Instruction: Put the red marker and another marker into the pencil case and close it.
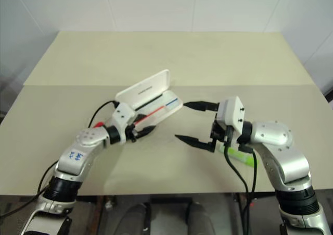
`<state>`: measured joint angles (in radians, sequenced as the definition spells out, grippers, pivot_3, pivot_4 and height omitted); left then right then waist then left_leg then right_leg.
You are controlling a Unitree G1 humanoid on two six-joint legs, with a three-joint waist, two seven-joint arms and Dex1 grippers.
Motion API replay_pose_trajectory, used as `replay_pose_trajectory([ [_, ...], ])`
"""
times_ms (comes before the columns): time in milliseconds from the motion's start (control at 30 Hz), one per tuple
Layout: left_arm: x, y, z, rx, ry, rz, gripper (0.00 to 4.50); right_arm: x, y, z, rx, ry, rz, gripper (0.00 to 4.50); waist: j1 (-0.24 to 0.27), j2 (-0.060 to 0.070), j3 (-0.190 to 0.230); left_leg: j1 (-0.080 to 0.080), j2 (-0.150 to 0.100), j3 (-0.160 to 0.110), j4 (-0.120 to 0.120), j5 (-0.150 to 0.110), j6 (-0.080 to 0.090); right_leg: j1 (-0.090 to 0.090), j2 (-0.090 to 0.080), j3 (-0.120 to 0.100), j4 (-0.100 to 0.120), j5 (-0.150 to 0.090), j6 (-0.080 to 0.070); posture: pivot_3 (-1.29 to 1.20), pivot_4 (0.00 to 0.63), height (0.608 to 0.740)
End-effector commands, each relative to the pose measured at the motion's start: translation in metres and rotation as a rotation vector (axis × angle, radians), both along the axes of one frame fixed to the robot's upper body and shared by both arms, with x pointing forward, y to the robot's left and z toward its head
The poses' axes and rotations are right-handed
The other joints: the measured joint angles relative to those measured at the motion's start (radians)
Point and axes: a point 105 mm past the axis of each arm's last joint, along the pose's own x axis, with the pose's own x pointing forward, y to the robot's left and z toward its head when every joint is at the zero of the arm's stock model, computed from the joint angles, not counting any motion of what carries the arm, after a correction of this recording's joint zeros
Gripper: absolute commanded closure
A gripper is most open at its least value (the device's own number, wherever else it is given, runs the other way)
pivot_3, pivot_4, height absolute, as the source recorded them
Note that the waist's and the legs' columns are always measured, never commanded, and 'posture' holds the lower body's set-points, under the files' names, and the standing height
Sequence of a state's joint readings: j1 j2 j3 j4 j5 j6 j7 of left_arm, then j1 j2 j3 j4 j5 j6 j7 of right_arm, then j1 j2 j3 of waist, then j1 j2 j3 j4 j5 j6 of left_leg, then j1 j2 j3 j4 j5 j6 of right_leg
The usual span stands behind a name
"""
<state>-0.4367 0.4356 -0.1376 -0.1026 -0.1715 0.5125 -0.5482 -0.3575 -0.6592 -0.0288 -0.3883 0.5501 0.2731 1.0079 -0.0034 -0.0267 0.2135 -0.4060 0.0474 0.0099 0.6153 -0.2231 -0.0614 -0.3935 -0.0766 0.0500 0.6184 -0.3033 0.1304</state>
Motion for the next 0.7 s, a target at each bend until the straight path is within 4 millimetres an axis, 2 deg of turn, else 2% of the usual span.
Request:
replay_pose_trajectory([
  [33, -0.001, -0.007, 0.011, -0.003, -0.025, -0.021, 1.6, -0.006, 0.002, 0.01, 0.016, -0.047, 0.007, 0.0, 0.0, 0.0, 0.0, 0.0, 0.0, 0.0, 0.0, 0.0, 0.0, 0.0, 0.0, 0.0, 0.0, 0.0, 0.0, 0.0, 0.15, 0.74],
  [500, -0.016, 0.003, -0.024, 0.068, 0.136, 0.011, 1.6, -0.004, 0.005, 0.014, 0.031, -0.056, 0.008, 0.0, -0.003, 0.0, 0.0, 0.001, 0.0, 0.0, 0.0, 0.0, 0.0, 0.0, 0.0, 0.001, 0.001, 0.0, 0.0, 0.0, 0.15, 0.74],
  [600, -0.013, 0.009, -0.025, 0.081, 0.142, 0.044, 2.21, -0.003, 0.005, 0.015, 0.032, -0.058, 0.004, 0.0, -0.004, 0.0, 0.0, 0.001, 0.0, 0.0, 0.0, 0.0, 0.0, 0.0, 0.0, 0.001, 0.001, 0.0, 0.0, 0.0, 0.15, 0.74],
  [700, -0.01, 0.012, -0.024, 0.087, 0.142, 0.059, 3.23, -0.002, 0.005, 0.015, 0.033, -0.06, 0.0, 0.0, -0.004, 0.0, 0.0, 0.002, 0.0, 0.0, 0.0, 0.0, 0.0, 0.0, 0.001, 0.002, 0.001, 0.0, 0.0, 0.0, 0.15, 0.74],
])
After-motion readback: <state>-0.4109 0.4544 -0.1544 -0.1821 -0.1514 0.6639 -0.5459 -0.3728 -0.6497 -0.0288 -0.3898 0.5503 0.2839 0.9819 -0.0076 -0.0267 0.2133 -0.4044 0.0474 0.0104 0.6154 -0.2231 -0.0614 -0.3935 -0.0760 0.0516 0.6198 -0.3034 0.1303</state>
